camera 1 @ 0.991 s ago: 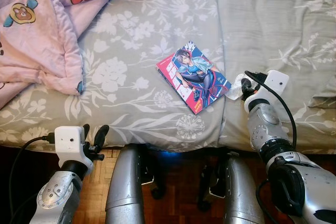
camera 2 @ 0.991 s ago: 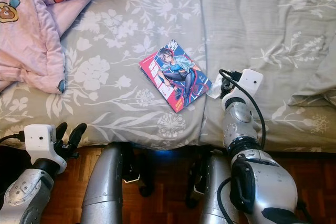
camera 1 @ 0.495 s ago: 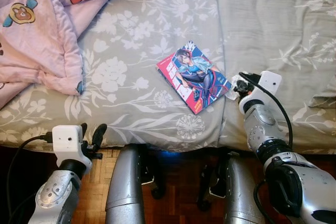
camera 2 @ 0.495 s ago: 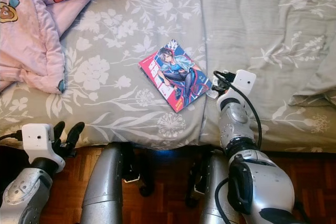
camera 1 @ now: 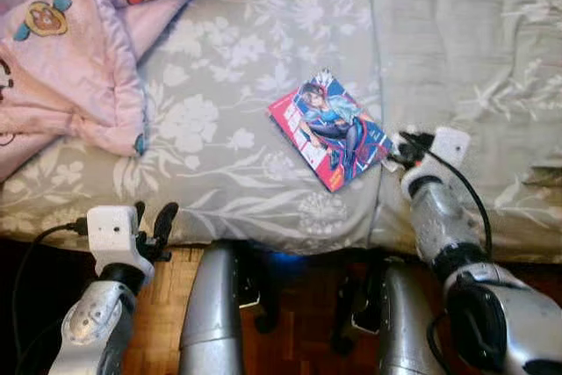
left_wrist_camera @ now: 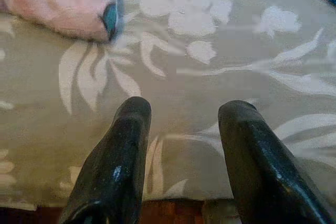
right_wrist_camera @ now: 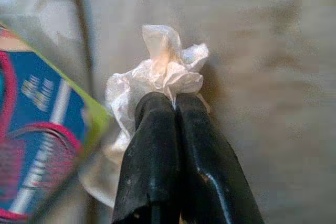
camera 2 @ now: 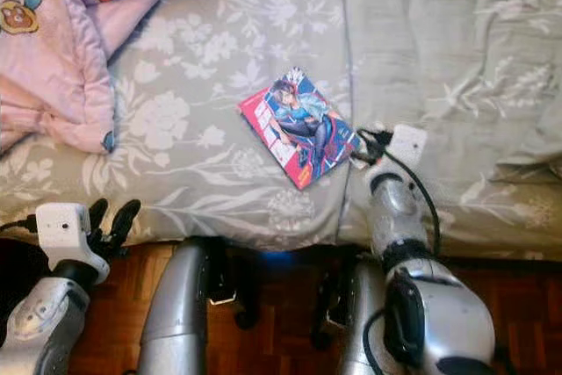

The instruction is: Clean up the room

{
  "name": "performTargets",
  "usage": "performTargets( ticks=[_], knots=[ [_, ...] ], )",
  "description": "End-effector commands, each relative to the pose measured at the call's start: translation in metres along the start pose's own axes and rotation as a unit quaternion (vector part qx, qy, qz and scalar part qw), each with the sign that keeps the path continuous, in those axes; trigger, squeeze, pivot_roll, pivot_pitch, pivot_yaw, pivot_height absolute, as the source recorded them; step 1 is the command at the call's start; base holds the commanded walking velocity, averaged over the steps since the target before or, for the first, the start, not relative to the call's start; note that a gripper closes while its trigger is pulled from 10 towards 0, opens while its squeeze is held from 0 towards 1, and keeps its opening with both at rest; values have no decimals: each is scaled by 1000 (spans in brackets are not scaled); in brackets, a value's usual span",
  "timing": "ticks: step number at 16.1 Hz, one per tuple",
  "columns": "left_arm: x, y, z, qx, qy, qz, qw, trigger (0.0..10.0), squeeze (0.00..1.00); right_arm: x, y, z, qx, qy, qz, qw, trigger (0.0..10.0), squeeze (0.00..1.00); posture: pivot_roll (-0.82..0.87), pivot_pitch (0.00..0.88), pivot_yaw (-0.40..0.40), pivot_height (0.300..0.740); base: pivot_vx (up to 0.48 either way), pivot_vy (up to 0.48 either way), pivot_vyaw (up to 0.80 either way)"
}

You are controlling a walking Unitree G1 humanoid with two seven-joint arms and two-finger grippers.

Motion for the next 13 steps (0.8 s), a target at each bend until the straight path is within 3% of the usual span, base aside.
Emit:
performTargets(
  ticks=[1,3,6,7,8,11,13],
  knots=[
    [-16,-7,2,10,3,29,1000,10000,0,-13,-6,-17,-19,-4,17,1000,0,0,233,574,19,583,0,0,0],
    [-23,-3,0,15,-1,33,999,10000,0,-9,-10,-31,-30,-3,-3,1000,0,0,226,549,15,583,0,0,0],
    [-33,7,0,25,-4,33,999,10000,0,0,-14,-35,-8,-12,-44,999,0,0,225,453,6,583,0,0,0],
    [-38,9,1,32,-5,37,999,10000,0,3,-16,-36,10,-20,-60,998,4549,0,223,410,-2,583,0,0,0],
    [-51,14,3,40,-5,50,998,10000,0,4,-22,-43,18,-16,-77,997,10000,0,210,329,-19,583,0,0,0],
    [-79,21,4,52,-8,85,995,10000,0,-12,-35,-57,27,-39,-67,997,10000,0,174,189,-27,583,0,0,0],
    [-114,15,-4,38,-5,151,988,10000,0,-47,-56,-86,-21,-65,-23,997,10000,0,149,115,-17,593,0,0,0]
  ],
)
Point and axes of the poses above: a point about 5 cm out from each wrist's last joint towards the gripper, its own y axis pointing out of the wrist towards the gripper, its own x axis along the axis of the wrist's last joint, z = x × y, the point moved 2 cm from there along y, pointing out of the wrist towards the gripper, and after that the axes turned 12 degrees about y, right-handed, at the moved point
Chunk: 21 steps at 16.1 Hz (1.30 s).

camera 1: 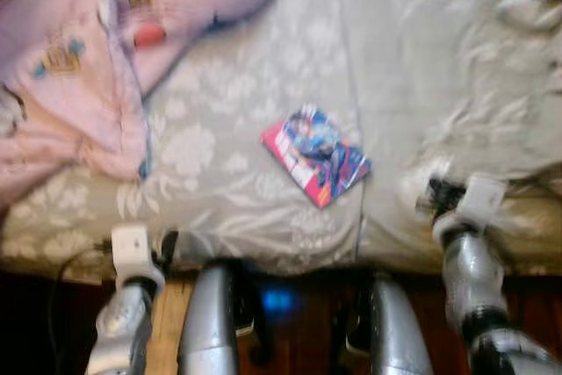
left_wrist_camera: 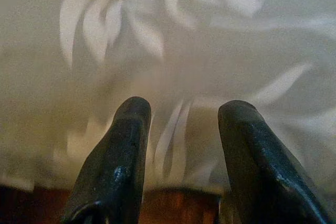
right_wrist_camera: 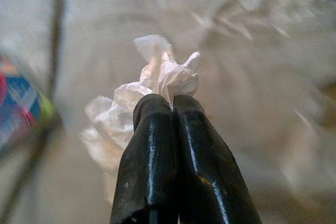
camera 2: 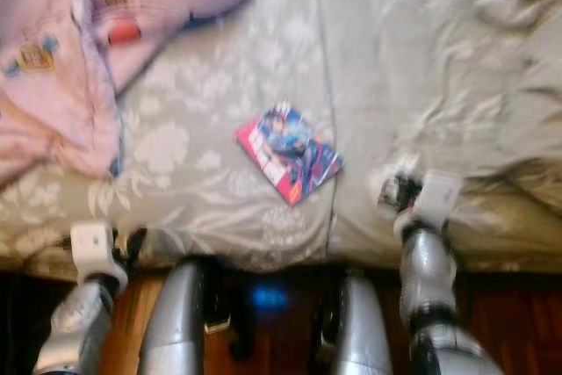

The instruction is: Clean up the room

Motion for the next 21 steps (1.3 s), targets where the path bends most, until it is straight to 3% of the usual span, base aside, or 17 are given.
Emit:
performTargets(
  ticks=[1,3,6,11,14,17,19,21],
  knots=[
    [-32,-10,1,-5,20,56,998,10000,0,-23,-17,-21,-46,8,33,998,10000,0,141,94,-12,608,0,0,0],
    [-46,-10,4,2,24,82,996,10000,0,-46,-36,-37,-81,9,72,994,10000,0,138,63,-8,628,0,0,0],
    [-50,-3,5,3,31,95,995,10000,0,-70,-56,-49,-111,1,124,986,10000,0,140,11,-2,663,0,0,0],
    [-51,1,5,-4,35,107,994,10000,0,-80,-58,-45,-124,8,145,982,10000,0,145,0,14,708,0,0,0],
    [-76,-13,4,-12,39,162,986,10000,0,-102,-76,-50,-153,17,196,969,10000,0,139,0,19,740,0,0,0],
    [-97,-27,0,-16,32,215,976,10000,0,-129,-101,-52,-168,21,261,950,10000,0,120,0,16,740,0,0,0],
    [-112,-39,-2,-11,25,256,966,10000,0,-151,-128,-57,-195,25,321,926,10000,0,116,0,11,740,0,0,0],
    [-118,-45,-7,-20,22,272,962,10000,0,-158,-136,-55,-190,29,337,922,10000,0,120,0,4,740,0,0,0]
  ],
)
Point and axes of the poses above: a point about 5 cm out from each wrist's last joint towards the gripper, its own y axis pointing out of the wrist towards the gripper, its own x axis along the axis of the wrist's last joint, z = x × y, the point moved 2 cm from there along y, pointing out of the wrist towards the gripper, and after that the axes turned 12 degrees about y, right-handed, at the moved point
